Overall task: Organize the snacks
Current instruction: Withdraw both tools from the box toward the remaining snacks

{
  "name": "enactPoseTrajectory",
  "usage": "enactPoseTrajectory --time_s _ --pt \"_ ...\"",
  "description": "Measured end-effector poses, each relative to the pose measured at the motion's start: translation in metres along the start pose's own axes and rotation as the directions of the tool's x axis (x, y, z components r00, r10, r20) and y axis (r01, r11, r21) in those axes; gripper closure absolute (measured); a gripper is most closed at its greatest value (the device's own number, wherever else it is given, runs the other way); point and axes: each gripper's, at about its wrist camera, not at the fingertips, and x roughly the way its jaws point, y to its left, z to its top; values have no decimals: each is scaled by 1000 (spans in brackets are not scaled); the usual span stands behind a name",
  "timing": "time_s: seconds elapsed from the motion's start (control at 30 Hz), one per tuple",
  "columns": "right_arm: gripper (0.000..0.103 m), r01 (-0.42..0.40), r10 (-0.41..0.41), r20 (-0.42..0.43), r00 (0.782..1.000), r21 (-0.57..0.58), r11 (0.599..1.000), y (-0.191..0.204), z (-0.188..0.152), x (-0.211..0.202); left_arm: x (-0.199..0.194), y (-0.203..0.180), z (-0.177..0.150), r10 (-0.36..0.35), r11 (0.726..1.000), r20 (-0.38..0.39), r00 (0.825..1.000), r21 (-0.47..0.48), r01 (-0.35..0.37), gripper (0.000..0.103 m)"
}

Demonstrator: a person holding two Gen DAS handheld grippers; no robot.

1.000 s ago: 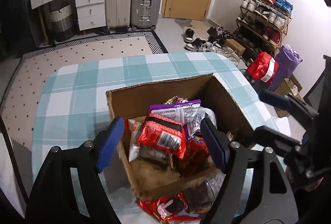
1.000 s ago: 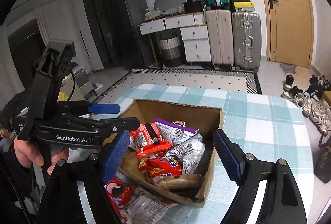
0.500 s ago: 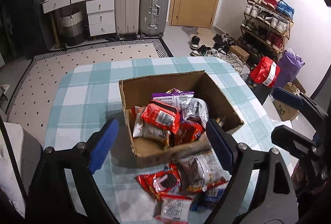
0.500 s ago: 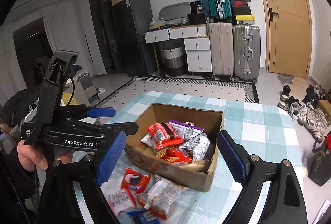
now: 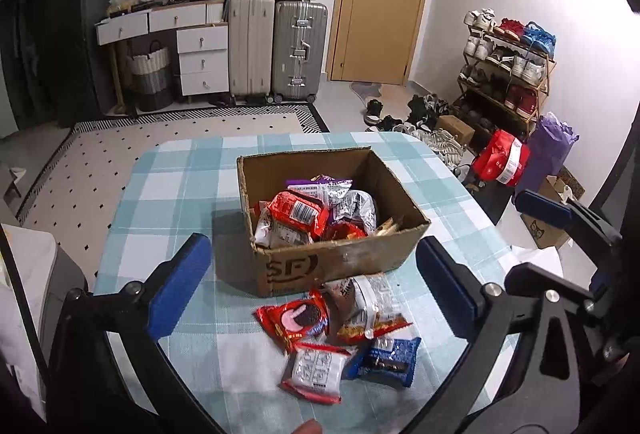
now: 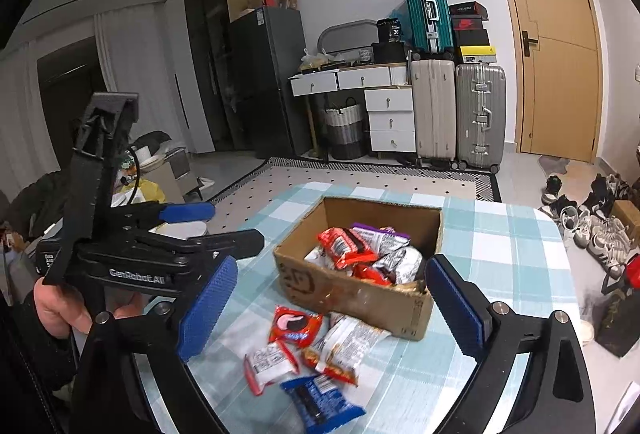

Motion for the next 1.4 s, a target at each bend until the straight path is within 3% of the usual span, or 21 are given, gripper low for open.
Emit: enactPoseTrajectory --time_s 0.43,0.7,1.4 --pt "4 4 -3 24 1000 -5 1000 20 -32 -30 -37 10 -50 23 996 14 1000 -81 -22 1" --pt "4 7 -7 12 1000 35 999 18 -59 -27 -26 15 -79 53 995 19 998 -79 -52 1" --pt "4 17 -9 -173 985 47 999 8 -126 38 34 36 -136 31 988 -97 995 -147 -46 1"
